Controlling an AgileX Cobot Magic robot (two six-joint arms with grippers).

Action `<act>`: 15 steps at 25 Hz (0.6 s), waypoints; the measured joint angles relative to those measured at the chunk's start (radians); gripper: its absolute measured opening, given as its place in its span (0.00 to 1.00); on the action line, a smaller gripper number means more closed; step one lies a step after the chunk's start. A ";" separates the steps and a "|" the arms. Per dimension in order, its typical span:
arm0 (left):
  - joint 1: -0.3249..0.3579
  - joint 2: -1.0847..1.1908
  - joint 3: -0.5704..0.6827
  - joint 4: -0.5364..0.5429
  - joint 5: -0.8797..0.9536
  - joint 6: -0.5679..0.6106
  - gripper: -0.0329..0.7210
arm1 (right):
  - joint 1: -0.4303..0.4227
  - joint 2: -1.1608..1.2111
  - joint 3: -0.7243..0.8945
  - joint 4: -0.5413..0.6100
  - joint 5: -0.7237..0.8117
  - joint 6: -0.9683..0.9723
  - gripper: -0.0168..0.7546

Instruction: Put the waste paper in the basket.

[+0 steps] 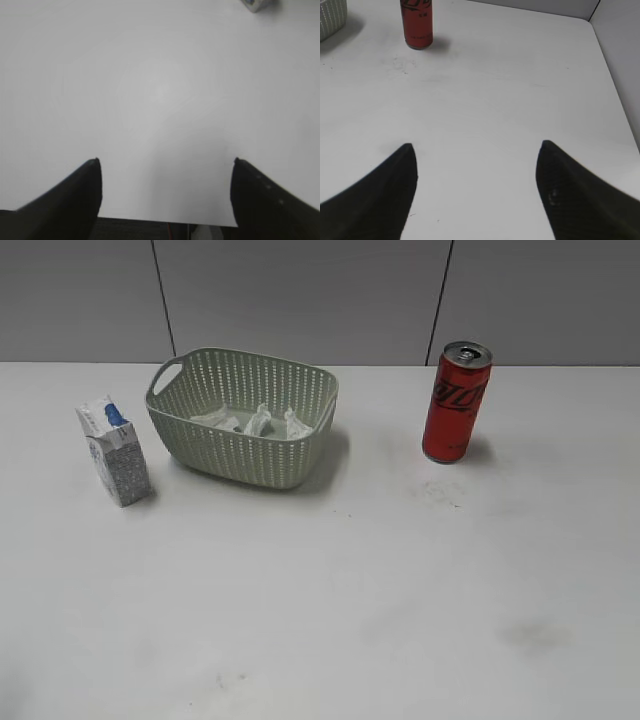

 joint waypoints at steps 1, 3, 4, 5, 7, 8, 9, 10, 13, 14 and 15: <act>0.000 -0.033 0.031 0.000 -0.001 0.000 0.83 | 0.000 0.000 0.000 0.000 0.000 0.000 0.75; 0.000 -0.096 0.085 0.000 -0.002 0.000 0.83 | 0.000 0.000 0.000 0.000 0.000 0.000 0.75; 0.000 -0.131 0.112 0.000 -0.002 0.000 0.83 | 0.000 0.000 0.000 0.000 0.000 0.000 0.75; 0.000 -0.167 0.138 0.001 -0.002 0.000 0.83 | 0.000 0.000 0.000 0.000 0.000 0.000 0.75; 0.000 -0.235 0.182 0.001 -0.001 0.000 0.83 | 0.000 0.000 0.000 0.000 0.000 0.000 0.75; 0.000 -0.273 0.202 0.001 -0.002 0.000 0.83 | 0.000 0.000 0.000 0.000 0.000 0.000 0.75; 0.000 -0.313 0.220 0.001 -0.002 0.000 0.83 | 0.000 0.000 0.000 0.000 0.000 0.000 0.75; 0.000 -0.348 0.234 0.001 -0.002 0.000 0.83 | 0.000 0.000 0.000 0.000 0.000 0.000 0.75; 0.000 -0.469 0.263 0.001 -0.005 0.000 0.83 | 0.000 0.000 0.000 0.000 0.000 0.000 0.75; 0.000 -0.502 0.268 0.001 -0.007 0.000 0.83 | 0.000 0.000 0.000 0.000 0.000 0.000 0.75; 0.000 -0.541 0.269 0.001 -0.010 0.000 0.83 | 0.000 0.000 0.000 0.000 0.000 0.000 0.75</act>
